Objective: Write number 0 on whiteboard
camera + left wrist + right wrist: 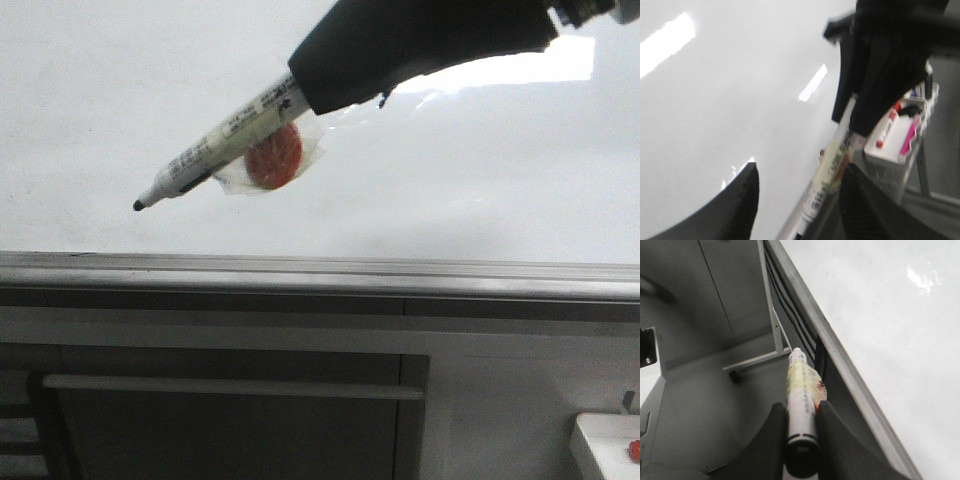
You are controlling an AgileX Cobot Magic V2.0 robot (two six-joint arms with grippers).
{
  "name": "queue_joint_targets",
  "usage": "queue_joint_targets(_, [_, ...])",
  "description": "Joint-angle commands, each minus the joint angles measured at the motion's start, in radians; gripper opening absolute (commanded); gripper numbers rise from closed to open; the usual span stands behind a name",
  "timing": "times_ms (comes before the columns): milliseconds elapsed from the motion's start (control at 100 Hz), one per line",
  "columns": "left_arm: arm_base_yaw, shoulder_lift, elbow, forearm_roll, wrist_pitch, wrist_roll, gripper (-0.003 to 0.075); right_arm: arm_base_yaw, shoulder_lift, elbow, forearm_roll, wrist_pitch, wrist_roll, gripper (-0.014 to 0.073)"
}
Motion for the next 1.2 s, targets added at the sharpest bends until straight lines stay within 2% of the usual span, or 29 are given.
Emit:
queue_joint_targets(0, [-0.005,-0.083,-0.046,0.011,-0.053,-0.006,0.0183,-0.006,-0.009,-0.036,0.031,-0.058,-0.007,-0.0072])
queue_joint_targets(130, [0.039,-0.164,-0.046,0.029,-0.033,-0.008,-0.0024,-0.006,0.001,-0.036,0.045,-0.063,-0.007,-0.0072])
queue_joint_targets(270, [0.145,-0.175,-0.046,0.03,-0.026,-0.085,-0.002,-0.006,0.027,-0.046,0.063,-0.129,-0.007,-0.0072])
queue_joint_targets(440, [0.333,-0.152,-0.046,0.03,-0.023,-0.197,-0.002,-0.016,0.085,-0.096,0.082,-0.136,0.028,-0.0069])
queue_joint_targets(650, [0.513,-0.139,-0.046,-0.014,-0.091,-0.226,-0.002,-0.05,0.17,-0.159,0.082,-0.105,0.058,-0.0069])
queue_joint_targets(790, [0.552,-0.139,-0.046,-0.017,-0.127,-0.226,-0.002,-0.077,0.199,-0.181,0.082,-0.099,0.066,-0.0069])
queue_joint_targets(1190, [0.552,-0.139,-0.046,-0.02,-0.127,-0.226,-0.002,-0.097,0.282,-0.26,0.07,-0.088,0.066,-0.0069])
